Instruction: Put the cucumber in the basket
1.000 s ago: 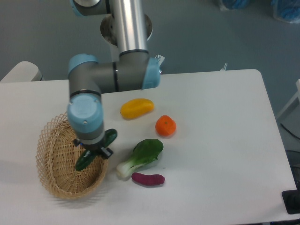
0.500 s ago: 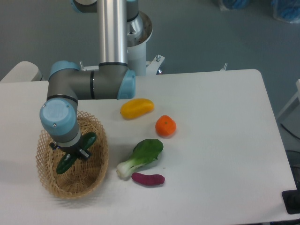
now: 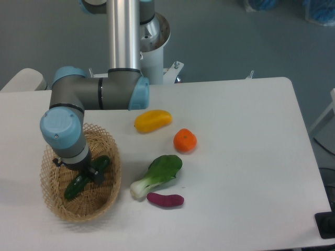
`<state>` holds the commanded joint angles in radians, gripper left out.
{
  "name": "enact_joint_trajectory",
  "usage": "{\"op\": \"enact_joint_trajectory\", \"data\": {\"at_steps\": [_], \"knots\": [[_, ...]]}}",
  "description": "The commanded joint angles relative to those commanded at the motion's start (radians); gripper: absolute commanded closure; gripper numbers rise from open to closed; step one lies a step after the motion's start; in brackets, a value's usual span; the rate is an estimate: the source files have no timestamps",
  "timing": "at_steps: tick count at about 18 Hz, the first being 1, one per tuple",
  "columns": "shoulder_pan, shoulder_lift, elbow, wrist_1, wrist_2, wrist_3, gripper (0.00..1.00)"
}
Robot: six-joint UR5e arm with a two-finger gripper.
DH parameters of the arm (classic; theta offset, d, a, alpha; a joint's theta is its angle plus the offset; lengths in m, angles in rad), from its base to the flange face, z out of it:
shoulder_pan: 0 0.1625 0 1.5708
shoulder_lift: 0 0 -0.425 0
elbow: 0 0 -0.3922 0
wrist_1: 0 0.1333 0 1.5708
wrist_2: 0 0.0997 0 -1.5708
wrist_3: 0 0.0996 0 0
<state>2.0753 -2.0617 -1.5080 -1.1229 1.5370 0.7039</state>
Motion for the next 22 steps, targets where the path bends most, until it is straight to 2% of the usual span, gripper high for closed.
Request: {"op": "enact_joint_trajectory", "data": {"at_steps": [8, 10, 14, 20, 22], "knots": [[0.193, -0.014, 0.058, -0.012, 0.000, 0.320, 0.00], [0.242, -0.043, 0.072, -0.012, 0.006, 0.414, 0.00], [0.325, -0.103, 0.164, -0.035, 0.029, 0.572, 0.00], [0.373, -0.198, 0.299, -0.063, 0.032, 0.713, 0.00], [0.388, -0.209, 0.311, -0.072, 0.051, 0.738, 0.00]]}}
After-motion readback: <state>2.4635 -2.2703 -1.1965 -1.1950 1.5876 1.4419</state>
